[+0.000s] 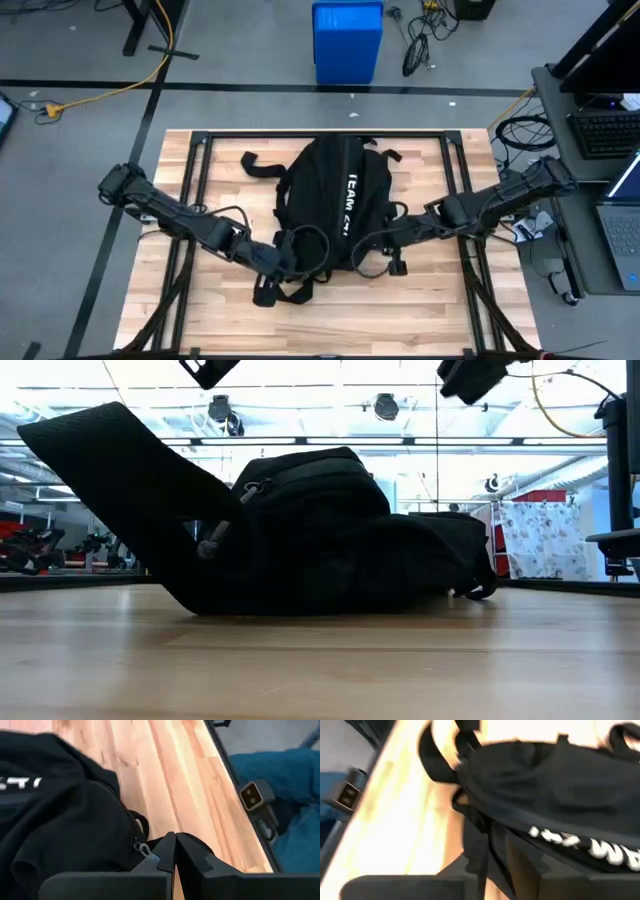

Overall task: Unpack backpack
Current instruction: Open the black backpack

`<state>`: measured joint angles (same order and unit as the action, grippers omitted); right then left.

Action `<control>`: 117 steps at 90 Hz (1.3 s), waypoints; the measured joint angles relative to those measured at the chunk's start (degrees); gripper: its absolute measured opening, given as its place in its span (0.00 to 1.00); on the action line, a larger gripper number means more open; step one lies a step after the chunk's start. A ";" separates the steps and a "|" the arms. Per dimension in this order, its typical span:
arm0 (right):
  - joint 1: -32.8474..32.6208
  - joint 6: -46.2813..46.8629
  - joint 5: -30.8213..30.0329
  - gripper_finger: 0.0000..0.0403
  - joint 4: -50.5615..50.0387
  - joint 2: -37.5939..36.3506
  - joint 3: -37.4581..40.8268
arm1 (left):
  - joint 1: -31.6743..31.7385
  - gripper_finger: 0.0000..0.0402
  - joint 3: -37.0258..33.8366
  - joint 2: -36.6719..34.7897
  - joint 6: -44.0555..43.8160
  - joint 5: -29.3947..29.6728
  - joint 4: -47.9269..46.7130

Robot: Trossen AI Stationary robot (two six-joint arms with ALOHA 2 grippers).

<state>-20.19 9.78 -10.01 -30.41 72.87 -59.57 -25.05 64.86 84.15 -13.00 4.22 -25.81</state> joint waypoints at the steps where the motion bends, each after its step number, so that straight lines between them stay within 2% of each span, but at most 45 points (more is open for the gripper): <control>1: -0.18 0.01 0.00 0.17 0.22 0.10 0.00 | -0.02 0.00 0.00 0.08 -0.25 0.27 -0.01; 27: -2.09 -0.40 -0.03 0.35 3.46 7.10 0.00 | -2.83 0.00 -0.02 4.45 -5.29 9.23 0.14; 46: -1.88 -5.57 -0.50 0.44 6.64 12.81 0.00 | -3.20 0.00 -0.02 7.62 -16.44 18.09 -0.45; 59: -1.68 -13.28 -1.88 0.48 14.71 15.03 0.00 | -3.27 0.00 -0.02 9.00 -16.70 19.18 -0.67; 70: -1.64 -18.33 -2.54 0.51 21.24 16.11 -0.03 | -3.22 0.00 -0.02 9.23 -16.72 23.54 -1.11; 82: -1.66 -21.16 -2.48 0.55 23.45 17.50 -0.04 | -3.22 0.00 -0.02 9.25 -16.76 27.71 -1.79; 101: -1.52 -30.23 -2.52 0.63 28.80 24.13 -0.02 | -3.12 0.00 -0.02 9.27 -17.05 28.86 -2.38; 111: -1.19 -35.25 -4.63 0.64 30.46 27.81 -0.11 | -3.14 0.00 0.00 9.25 -21.38 28.70 -5.07; 117: -0.60 -36.10 -6.50 0.62 30.43 29.52 -0.15 | -3.16 0.00 -0.02 9.25 -24.48 26.53 -7.31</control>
<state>-20.79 -26.32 -16.51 0.02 102.39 -59.72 -28.21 64.84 93.41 -37.48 30.75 -33.12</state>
